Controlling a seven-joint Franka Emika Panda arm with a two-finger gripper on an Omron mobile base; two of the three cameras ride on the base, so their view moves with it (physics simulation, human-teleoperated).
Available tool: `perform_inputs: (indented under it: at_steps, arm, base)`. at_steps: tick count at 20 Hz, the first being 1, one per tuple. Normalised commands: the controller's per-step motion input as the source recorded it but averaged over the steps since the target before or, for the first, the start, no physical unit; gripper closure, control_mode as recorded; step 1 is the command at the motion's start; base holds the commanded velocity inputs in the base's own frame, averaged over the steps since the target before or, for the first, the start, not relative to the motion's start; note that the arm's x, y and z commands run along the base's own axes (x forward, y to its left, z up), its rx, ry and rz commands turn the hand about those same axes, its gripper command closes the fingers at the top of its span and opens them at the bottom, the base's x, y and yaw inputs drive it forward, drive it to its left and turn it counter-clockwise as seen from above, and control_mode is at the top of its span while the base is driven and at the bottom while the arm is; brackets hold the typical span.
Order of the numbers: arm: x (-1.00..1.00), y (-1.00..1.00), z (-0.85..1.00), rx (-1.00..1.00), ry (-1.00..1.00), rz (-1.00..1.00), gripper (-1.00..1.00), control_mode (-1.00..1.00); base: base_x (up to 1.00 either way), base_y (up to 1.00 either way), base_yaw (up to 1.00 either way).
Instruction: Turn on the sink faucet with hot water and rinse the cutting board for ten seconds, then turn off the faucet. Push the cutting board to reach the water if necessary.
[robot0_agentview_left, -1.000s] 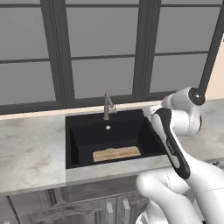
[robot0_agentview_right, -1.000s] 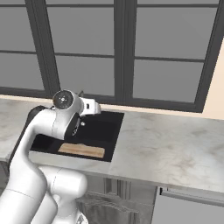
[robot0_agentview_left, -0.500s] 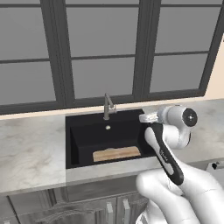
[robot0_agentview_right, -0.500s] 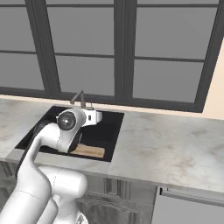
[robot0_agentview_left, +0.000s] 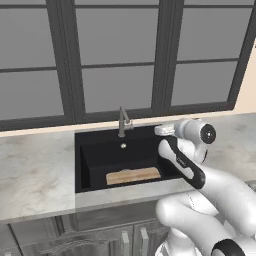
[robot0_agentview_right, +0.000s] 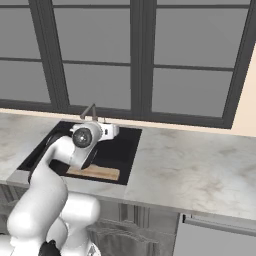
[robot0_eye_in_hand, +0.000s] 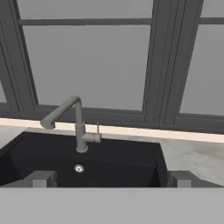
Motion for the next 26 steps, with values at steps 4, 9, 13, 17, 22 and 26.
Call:
perform_inputs:
  at_steps: [4, 9, 13, 17, 22, 26]
  arm:
    - [0.11, 0.0, -0.16, 0.03, -0.09, 0.0, -1.0, -1.0]
    - [0.0, 0.0, -0.34, 0.01, -0.05, 0.0, -1.0, -1.0]
    - [0.0, 0.0, -0.24, 0.01, -0.03, 0.0, -1.0, -1.0]
    - [0.1, 0.01, -0.25, 0.0, 0.0, 0.0, -1.0, -1.0]
    - [0.38, 0.04, -0.21, 0.0, -0.02, 0.0, -1.0, -1.0]
    - [0.35, 0.04, -0.19, 0.0, -0.05, 0.0, -1.0, -1.0]
  base:
    - [0.0, 0.0, 0.0]
    - [0.0, 0.0, 0.0]
    - [0.0, 0.0, 0.0]
    - [0.0, 0.0, 0.0]
    - [0.0, 0.0, 0.0]
    - [0.0, 0.0, 0.0]
